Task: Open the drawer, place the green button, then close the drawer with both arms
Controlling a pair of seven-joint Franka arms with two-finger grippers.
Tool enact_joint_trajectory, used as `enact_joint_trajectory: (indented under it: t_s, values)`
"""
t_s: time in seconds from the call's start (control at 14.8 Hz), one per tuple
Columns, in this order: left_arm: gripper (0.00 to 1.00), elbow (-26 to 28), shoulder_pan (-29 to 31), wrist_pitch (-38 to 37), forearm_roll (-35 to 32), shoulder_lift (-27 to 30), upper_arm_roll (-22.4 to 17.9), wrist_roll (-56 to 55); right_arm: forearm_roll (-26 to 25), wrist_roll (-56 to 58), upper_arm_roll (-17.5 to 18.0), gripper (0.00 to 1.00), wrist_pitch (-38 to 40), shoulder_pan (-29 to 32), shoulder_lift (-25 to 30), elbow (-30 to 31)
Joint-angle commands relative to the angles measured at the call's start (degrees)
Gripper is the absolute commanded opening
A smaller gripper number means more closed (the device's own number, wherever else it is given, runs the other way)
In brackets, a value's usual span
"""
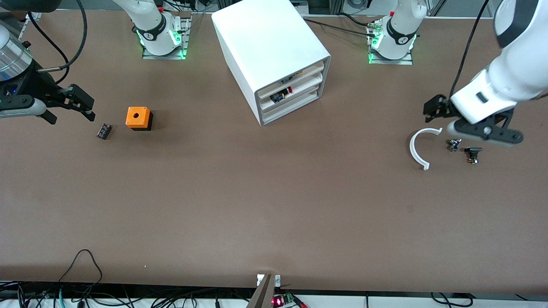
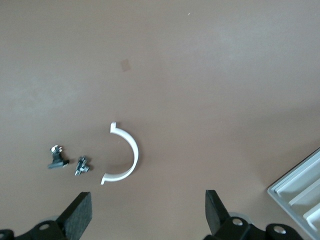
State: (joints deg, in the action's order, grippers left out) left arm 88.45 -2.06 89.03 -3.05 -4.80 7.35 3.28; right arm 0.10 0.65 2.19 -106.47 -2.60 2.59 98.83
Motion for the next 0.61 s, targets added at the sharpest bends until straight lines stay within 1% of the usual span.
enact_joint_trajectory:
  t_s: [0.0,0.34,0.47,0.54]
  values:
    - [1.0,7.09,-1.63,3.08,-0.29,4.8,-1.98,1.63,0.86,0.49,0.09,1.0,1.27,0.31,-0.57,-1.54]
    - [1.0,6.57,-0.57,-0.16,1.29,4.8,-2.07,0.67,0.78,0.49,0.09,1.0,1.36,0.31,-0.57,-1.54]
    - [1.0,5.17,-0.57,0.18,1.38,4.36,-2.07,0.41,0.78,0.49,0.09,1.0,1.36,0.31,-0.48,-1.54]
    - [1.0,4.98,-0.66,0.18,1.38,4.36,-1.46,0.23,0.78,0.49,0.09,1.0,1.36,0.31,-0.57,-1.54]
